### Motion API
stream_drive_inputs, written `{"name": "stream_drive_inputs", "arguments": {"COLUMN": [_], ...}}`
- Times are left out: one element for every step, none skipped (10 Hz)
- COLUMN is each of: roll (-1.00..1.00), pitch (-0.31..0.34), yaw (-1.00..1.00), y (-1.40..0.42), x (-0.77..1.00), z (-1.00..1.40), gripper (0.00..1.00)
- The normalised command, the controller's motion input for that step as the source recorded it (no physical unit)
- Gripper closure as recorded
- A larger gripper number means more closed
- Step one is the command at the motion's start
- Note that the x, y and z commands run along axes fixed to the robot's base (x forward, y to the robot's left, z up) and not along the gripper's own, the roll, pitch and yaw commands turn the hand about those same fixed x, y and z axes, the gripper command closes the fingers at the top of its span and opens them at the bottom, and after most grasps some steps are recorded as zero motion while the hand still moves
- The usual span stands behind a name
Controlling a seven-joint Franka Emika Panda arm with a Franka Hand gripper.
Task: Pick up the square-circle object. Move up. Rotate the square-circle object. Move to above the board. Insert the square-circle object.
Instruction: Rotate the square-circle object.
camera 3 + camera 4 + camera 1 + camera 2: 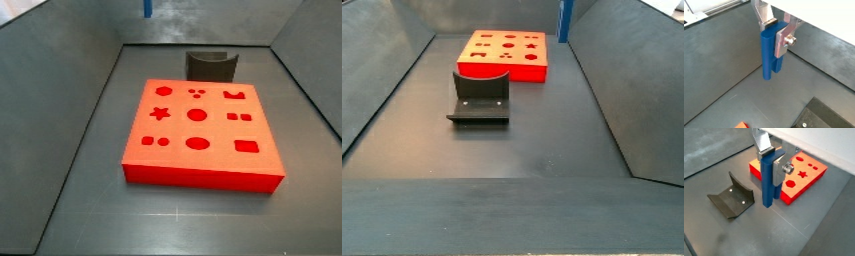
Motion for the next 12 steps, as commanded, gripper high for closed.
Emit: {"name": "stream_drive_inputs", "arguments": {"roll": [0.02, 0.02, 0.01, 0.01, 0.01, 0.01, 0.01, 0.0, 0.0, 0.0, -0.01, -0.01], "pitch": [-0.007, -0.013, -0.02, -0.03, -0.044, -0.045, -0.048, -0.047, -0.049, -0.049, -0.051, -0.052], "yaw": [0.07, 0.06, 0.05, 0.04, 0.04, 0.04, 0.04, 0.04, 0.04, 0.04, 0.04, 0.04], "y": [0.0, 0.0, 0.0, 0.0, 0.0, 0.0, 0.0, 0.0, -0.01, -0.01, -0.01, -0.01], "x": [0.01, 0.02, 0.02, 0.02, 0.02, 0.02, 0.02, 0.03, 0.03, 0.03, 0.03, 0.03], "z": [-1.0, -1.0, -1.0, -1.0, -1.0, -1.0, -1.0, -1.0, -1.0, -1.0, -1.0, -0.85], "gripper": [1.0, 1.0, 1.0, 1.0, 1.0, 1.0, 1.0, 1.0, 1.0, 1.0, 1.0, 1.0]}}
